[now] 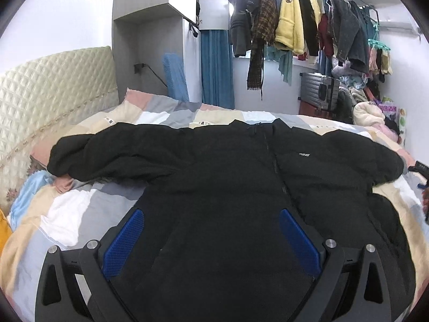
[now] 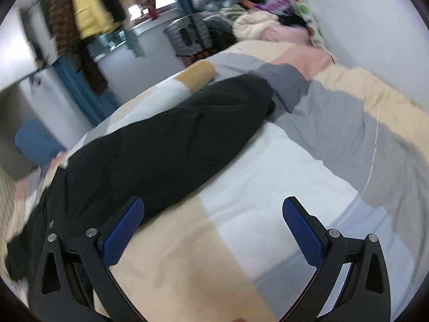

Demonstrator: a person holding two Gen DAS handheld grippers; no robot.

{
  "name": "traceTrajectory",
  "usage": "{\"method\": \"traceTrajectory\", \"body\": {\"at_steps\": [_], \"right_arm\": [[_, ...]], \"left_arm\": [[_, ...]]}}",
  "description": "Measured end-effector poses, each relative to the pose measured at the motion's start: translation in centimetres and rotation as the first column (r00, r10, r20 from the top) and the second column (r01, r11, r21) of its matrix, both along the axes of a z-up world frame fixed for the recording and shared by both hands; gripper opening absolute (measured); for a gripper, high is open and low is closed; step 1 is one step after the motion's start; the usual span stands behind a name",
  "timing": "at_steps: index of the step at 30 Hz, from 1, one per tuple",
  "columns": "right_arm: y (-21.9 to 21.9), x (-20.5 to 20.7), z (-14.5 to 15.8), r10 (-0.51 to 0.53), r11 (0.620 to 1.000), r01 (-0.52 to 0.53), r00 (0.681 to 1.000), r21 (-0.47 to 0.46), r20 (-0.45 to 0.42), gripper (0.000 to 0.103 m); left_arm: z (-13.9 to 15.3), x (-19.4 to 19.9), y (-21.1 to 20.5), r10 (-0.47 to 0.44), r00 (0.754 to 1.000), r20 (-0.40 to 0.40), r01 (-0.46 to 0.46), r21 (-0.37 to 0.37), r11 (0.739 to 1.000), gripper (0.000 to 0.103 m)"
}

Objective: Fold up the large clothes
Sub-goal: 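Reach the right tool to the jacket's sleeve cuff and grasp it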

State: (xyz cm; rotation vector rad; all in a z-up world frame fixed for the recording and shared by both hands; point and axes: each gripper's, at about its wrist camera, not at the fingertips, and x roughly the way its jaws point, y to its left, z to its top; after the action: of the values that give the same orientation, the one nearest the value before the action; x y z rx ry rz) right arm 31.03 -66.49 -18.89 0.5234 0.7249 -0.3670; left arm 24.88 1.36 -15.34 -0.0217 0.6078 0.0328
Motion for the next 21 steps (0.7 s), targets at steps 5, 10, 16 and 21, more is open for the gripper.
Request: {"method": "traceTrajectory", "body": {"at_steps": [5, 10, 16, 21], "right_arm": [[-3.7, 2.7, -2.9, -0.079, 0.992, 0.073, 0.995, 0.104, 0.061, 0.092], [-5.9, 7.1, -5.3, -0.119, 0.985, 0.105, 0.988, 0.136, 0.099, 0.087], [-8.0, 9.9, -7.0, -0.225, 0.959, 0.180, 0.953, 0.217, 0.203, 0.087], [-8.7, 10.6, -6.3, -0.232, 0.965, 0.186, 0.936, 0.187, 0.265, 0.054]], "left_arm": [[-0.4, 1.1, -0.5, 0.016, 1.000, 0.020, -0.016, -0.006, 1.000, 0.102], [-1.6, 3.0, -1.2, 0.035, 0.999, 0.017, -0.035, 0.030, 0.999, 0.102], [-3.6, 5.8, -1.8, 0.034, 0.997, -0.065, -0.032, 0.028, 0.999, 0.102], [-4.4, 6.3, -1.9, 0.029, 0.997, -0.074, -0.027, 0.022, 0.999, 0.102]]}}
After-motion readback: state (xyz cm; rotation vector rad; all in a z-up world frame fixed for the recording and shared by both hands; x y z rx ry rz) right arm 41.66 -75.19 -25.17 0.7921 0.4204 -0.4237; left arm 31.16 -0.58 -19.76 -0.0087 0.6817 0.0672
